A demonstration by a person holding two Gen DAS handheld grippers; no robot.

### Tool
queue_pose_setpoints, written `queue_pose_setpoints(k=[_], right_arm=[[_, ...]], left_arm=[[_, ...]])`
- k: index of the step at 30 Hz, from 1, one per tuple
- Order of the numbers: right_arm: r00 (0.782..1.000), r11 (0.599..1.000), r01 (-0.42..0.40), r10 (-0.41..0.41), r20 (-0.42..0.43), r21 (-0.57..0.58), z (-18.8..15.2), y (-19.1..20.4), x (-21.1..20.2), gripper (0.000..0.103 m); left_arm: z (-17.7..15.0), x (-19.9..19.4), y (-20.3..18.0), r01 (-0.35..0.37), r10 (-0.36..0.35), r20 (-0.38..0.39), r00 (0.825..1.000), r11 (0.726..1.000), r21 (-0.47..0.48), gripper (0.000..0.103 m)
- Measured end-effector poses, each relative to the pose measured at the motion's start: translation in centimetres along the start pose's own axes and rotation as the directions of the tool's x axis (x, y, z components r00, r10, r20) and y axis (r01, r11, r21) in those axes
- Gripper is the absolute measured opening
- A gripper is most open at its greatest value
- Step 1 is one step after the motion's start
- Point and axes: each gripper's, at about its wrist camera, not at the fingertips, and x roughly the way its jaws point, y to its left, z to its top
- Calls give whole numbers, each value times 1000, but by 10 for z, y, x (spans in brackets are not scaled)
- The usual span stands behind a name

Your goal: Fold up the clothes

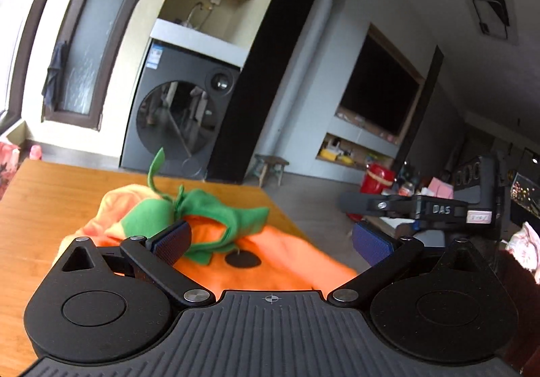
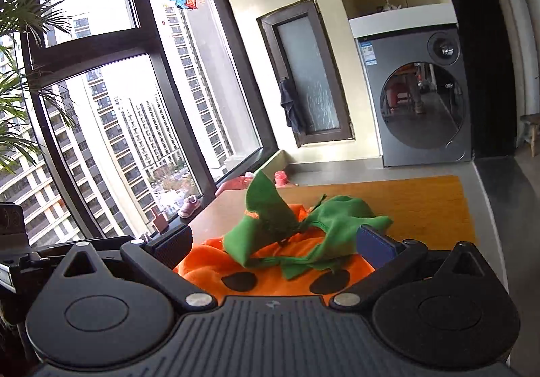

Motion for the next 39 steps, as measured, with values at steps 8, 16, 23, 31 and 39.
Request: queue_pose_setpoints(k=[8, 16, 23, 31, 39], right_arm=[[965, 994, 74, -52, -257, 78, -56, -27, 97, 103], [912, 955, 26, 98, -399, 295, -81, -36, 81, 103], [934, 982, -135, 81, -348, -132, -26, 26, 107, 103], [882, 652, -166, -238, -407, -740, -30, 83, 239, 101], [913, 608, 373, -376, 160, -701, 88, 63, 247, 103]], left_arm=[[-40, 49, 15, -50, 75, -187, 980, 990, 132, 103], [-61, 34, 56, 2, -12, -335, 942, 1000, -31, 103], [-64, 30, 58, -20, 18, -317, 948, 1000, -2, 103], [-68, 31, 54, -18, 24, -305, 952, 1000, 24, 103], [-63, 35, 61, -38, 45, -321, 946, 999, 28, 103]])
